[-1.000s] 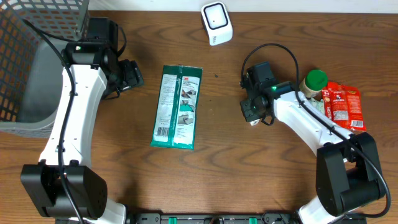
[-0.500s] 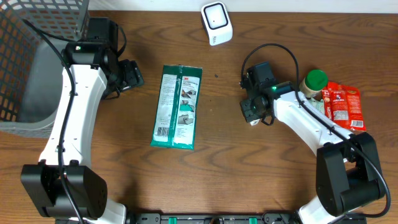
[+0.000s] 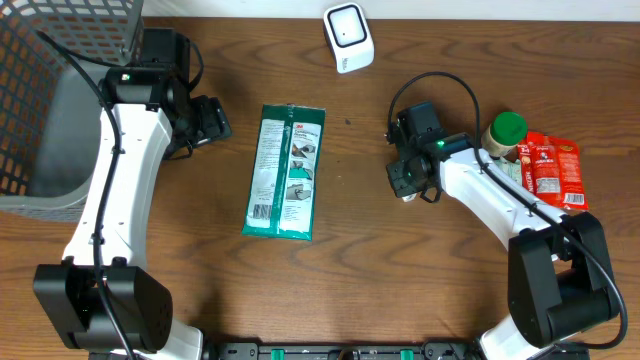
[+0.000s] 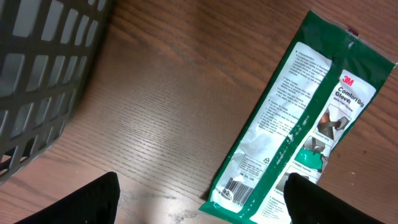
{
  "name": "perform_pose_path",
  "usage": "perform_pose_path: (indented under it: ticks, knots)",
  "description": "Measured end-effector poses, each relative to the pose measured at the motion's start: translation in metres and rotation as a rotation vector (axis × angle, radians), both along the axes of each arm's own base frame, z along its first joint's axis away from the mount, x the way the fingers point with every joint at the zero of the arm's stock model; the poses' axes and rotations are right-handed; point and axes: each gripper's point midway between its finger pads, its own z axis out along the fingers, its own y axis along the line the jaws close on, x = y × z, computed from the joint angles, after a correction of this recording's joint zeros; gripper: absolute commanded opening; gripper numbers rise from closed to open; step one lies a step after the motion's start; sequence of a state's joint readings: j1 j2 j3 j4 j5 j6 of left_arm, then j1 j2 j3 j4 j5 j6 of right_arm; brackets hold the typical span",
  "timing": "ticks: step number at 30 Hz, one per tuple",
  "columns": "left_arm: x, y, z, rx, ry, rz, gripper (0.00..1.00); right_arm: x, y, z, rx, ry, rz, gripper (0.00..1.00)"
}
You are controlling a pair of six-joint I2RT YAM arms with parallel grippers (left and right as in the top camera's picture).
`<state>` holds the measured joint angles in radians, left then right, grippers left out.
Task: Scan the item barcode
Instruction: 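Raise the orange box with the right gripper up to the scanner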
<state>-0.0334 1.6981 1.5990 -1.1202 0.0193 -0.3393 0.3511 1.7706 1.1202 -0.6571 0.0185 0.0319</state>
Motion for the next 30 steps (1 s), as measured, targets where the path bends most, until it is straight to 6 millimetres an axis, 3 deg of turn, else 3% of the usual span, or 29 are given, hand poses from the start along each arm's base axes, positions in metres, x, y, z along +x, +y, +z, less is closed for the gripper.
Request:
perform_pose_path:
  ticks: [10, 14, 21, 23, 30]
  knots:
    - [0.000, 0.000, 0.000, 0.000, 0.000, 0.000, 0.85, -0.004, -0.001, 0.001, -0.007, 0.021, -0.002, 0.15]
    - [0.000, 0.000, 0.000, 0.000, 0.000, 0.000, 0.85, -0.010, -0.003, 0.019, -0.024, 0.079, -0.012, 0.14]
    - [0.000, 0.000, 0.000, 0.000, 0.000, 0.000, 0.85, 0.020, 0.010, 0.123, 0.023, -0.004, -0.023, 0.06]
    - [0.000, 0.000, 0.000, 0.000, 0.000, 0.000, 0.85, 0.021, 0.012, 0.154, 0.048, -0.022, -0.031, 0.01]
    - [0.000, 0.000, 0.000, 0.000, 0.000, 0.000, 0.85, 0.025, 0.017, 0.248, 0.124, -0.154, -0.040, 0.01]
